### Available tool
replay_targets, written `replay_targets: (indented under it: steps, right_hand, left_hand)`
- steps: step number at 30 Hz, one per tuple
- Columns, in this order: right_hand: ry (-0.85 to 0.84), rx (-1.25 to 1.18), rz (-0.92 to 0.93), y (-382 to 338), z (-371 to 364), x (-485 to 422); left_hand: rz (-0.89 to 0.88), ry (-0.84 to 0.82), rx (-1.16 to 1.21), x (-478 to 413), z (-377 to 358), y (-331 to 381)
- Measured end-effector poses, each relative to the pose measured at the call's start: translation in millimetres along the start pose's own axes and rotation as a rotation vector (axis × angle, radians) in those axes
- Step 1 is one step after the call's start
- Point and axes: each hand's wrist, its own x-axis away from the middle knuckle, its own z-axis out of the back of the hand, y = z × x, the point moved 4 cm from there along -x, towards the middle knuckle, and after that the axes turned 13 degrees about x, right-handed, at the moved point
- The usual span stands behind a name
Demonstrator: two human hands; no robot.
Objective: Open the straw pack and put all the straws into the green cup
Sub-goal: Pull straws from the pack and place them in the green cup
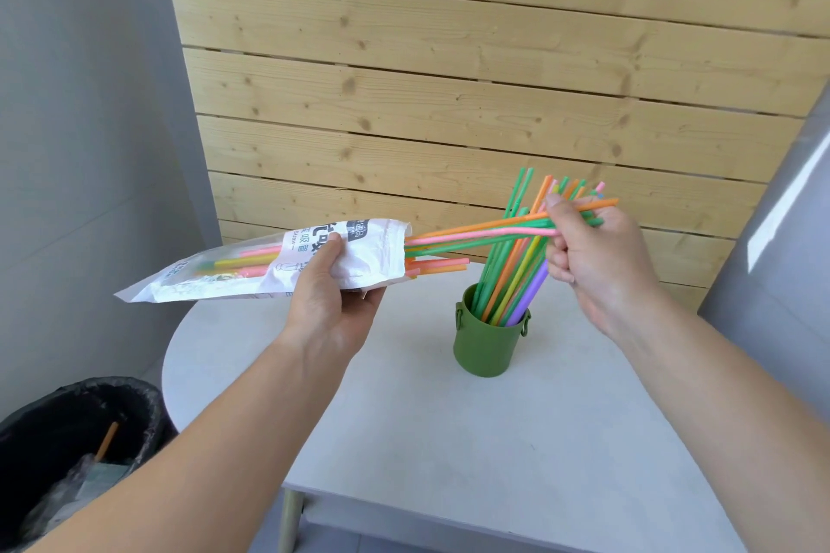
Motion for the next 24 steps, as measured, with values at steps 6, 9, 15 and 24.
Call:
replay_targets:
  steps: [6, 9, 15, 24]
  right_hand:
    - [0.001, 0.067, 0.033, -24, 31, -14]
    - [-0.002, 0.166, 0.054, -38, 49, -22]
    - [-0.009, 0.276, 0.123, -63, 87, -32]
    - [-0.038, 0.529, 0.085, -69, 127, -33]
  left_hand:
    - [-0.032, 0.042, 0.020, -6, 6, 8]
    - [-0.031, 0.049, 0.002, -7, 7, 7]
    - [-0.044, 0.062, -0.012, -10, 12, 10]
    - [-0.036, 0.029, -0.019, -7, 9, 6]
